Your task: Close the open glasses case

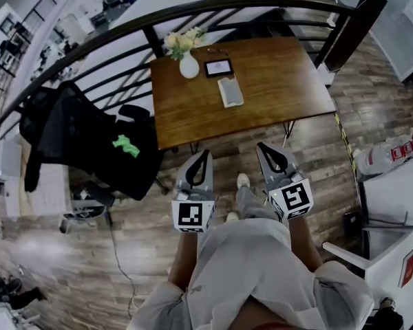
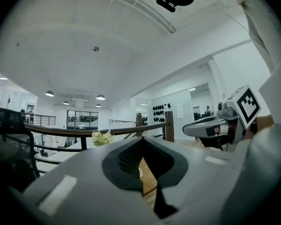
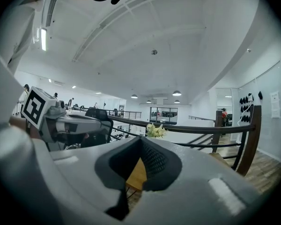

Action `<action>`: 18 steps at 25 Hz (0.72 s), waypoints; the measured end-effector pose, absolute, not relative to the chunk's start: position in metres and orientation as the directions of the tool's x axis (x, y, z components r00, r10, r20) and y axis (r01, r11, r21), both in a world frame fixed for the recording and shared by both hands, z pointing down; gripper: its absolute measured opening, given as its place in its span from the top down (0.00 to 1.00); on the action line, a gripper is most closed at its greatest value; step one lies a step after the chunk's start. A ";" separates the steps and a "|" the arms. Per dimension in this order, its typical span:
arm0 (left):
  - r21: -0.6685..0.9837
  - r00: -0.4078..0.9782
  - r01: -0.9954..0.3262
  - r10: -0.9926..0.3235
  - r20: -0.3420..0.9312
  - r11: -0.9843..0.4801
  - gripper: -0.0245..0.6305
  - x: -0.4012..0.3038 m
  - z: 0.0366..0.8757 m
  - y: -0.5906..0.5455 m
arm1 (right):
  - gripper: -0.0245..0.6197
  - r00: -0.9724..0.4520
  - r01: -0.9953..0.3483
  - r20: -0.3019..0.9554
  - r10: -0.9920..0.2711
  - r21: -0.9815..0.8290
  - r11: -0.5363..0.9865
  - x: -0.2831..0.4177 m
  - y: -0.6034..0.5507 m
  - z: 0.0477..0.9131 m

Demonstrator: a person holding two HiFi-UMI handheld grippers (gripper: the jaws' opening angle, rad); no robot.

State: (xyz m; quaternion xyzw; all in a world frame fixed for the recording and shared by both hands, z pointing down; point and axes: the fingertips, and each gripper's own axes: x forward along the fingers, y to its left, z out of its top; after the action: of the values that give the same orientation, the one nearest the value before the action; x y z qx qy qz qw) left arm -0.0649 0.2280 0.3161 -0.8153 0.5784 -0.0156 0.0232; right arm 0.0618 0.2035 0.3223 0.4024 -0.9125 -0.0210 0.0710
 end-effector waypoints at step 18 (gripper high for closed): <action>-0.075 0.219 -0.972 -0.975 0.040 -0.221 0.94 -0.070 0.313 0.085 | 0.96 -0.753 -0.645 0.103 -0.649 0.079 0.760 0.051 0.047 0.311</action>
State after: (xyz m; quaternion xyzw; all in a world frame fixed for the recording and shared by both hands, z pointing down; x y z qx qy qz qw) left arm -0.0702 0.0849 0.3129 -0.7804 0.6239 -0.0388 0.0168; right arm 0.0509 0.0467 0.3106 0.3456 -0.9361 -0.0192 0.0623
